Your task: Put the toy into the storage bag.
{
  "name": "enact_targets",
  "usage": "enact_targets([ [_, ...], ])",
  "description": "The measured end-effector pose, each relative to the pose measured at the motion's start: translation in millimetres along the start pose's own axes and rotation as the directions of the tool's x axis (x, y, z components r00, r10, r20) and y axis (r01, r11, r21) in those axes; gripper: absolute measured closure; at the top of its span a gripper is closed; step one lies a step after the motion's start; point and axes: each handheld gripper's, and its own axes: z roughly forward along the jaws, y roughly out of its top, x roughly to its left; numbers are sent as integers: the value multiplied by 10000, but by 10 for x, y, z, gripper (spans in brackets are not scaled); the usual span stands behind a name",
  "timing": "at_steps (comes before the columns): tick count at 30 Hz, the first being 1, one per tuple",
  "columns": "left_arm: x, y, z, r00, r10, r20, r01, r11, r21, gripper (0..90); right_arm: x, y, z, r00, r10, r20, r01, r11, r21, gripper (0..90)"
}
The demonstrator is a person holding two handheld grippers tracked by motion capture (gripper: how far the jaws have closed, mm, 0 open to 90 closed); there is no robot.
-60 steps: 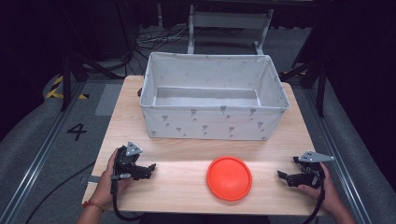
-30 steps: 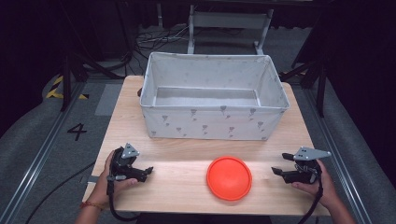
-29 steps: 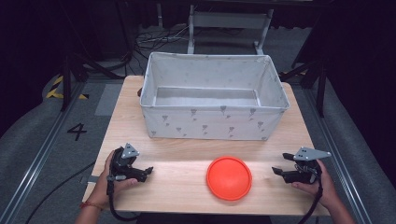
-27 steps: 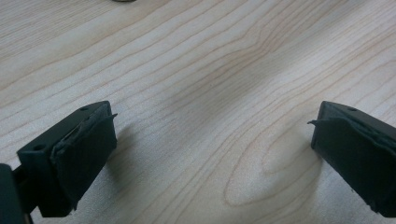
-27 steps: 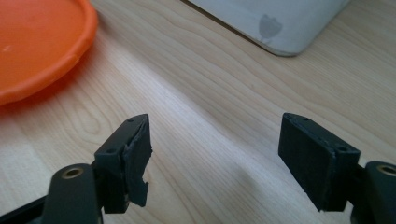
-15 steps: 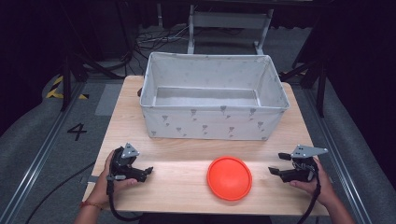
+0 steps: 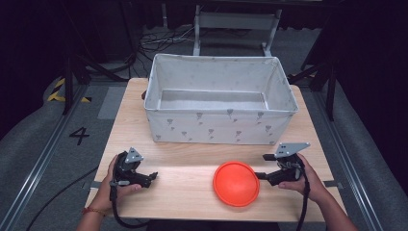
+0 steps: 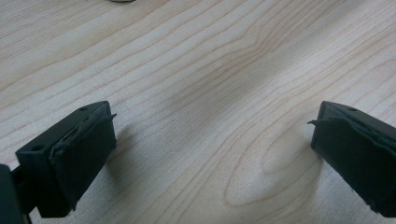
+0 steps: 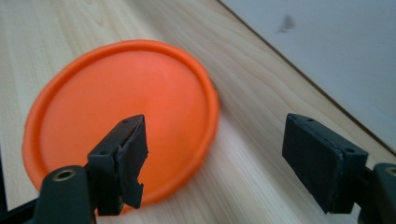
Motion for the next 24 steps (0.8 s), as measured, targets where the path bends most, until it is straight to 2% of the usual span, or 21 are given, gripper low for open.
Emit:
enact_targets([
  [3,-2,-1,-1,10000,-31,25,31,10000,16,2,31,66,149,9998,-156,-134,161,9990,405,224],
  [6,-2,-1,-1,10000,-29,25,29,10000,16,2,34,90,289,9996,-31,-276,47,9982,605,272],
  [9,-2,-1,-1,10000,-29,25,29,10000,17,2,35,62,426,9991,22,-416,23,9942,1074,262],
  [13,2,0,0,10000,9,10,-9,10000,-1,2,41,23,557,9985,-99,-542,177,9893,1445,222],
  [16,2,-1,-1,10000,9,56,-9,10000,20,2,78,14,590,9985,-145,-530,218,9900,1393,150],
  [18,2,-1,-1,10000,11,62,-11,10000,16,2,120,13,600,9972,-506,-549,581,9877,1451,151],
  [20,7,1,0,10000,62,47,-62,10000,16,2,183,11,604,9938,-862,-700,955,9852,1423,176],
  [22,4,-1,0,10000,24,80,-24,10000,20,2,227,33,611,9961,-744,-465,808,9847,1547,223],
  [24,5,-1,1,10000,31,80,-31,10000,11,2,234,49,606,9962,-721,-480,788,9847,1557,293],
])
